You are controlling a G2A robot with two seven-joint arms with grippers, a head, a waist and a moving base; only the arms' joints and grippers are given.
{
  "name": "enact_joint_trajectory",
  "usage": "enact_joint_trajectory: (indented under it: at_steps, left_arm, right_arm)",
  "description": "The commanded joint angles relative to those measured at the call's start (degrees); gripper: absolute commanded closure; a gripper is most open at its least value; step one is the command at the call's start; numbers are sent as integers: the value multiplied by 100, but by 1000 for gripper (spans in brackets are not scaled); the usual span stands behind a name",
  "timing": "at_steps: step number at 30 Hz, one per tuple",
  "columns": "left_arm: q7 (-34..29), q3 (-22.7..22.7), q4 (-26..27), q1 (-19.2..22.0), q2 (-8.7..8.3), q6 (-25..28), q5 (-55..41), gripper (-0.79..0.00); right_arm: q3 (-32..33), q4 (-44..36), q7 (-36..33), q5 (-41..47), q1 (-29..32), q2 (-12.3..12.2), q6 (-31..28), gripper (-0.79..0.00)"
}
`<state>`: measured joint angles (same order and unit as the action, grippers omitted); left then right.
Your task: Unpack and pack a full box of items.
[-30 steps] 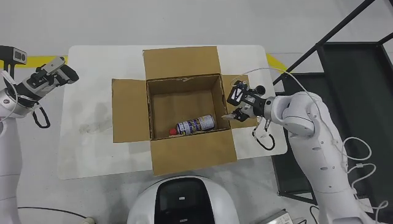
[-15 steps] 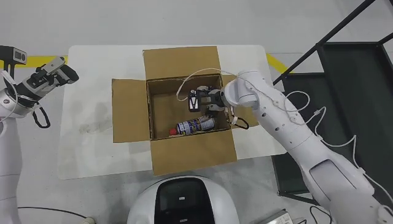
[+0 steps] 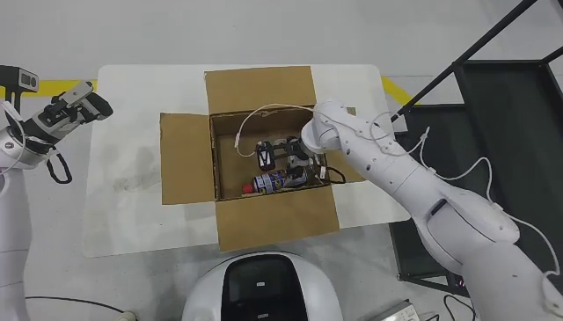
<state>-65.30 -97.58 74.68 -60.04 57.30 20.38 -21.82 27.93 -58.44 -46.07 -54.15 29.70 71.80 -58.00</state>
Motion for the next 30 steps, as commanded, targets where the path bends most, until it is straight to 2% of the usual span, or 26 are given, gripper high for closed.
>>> enact_joint_trajectory:
  at_steps: [1, 16, 27, 29, 30]
  left_arm:
    - [0, 0, 0, 0, 0, 0, 0, -785]
    - [0, 0, 0, 0, 0, 0, 0, -785]
    - [0, 0, 0, 0, 0, 0, 0, -785]
    - [0, 0, 0, 0, 0, 0, 0, -785]
    - [0, 0, 0, 0, 0, 0, 0, -785]
  right_arm:
    - [-124, 133, 51, 27, -71, 78, 0, -785]
    - [-808, 1262, 678, -347, -354, 752, 34, -785]
    - [-1026, 1822, 1125, -1000, -477, 1075, 390, -782]
    - [-1044, 1904, 1204, -1071, -483, 1124, 433, -742]
    - [-1046, 1944, 1254, -1086, -485, 1147, 447, -637]
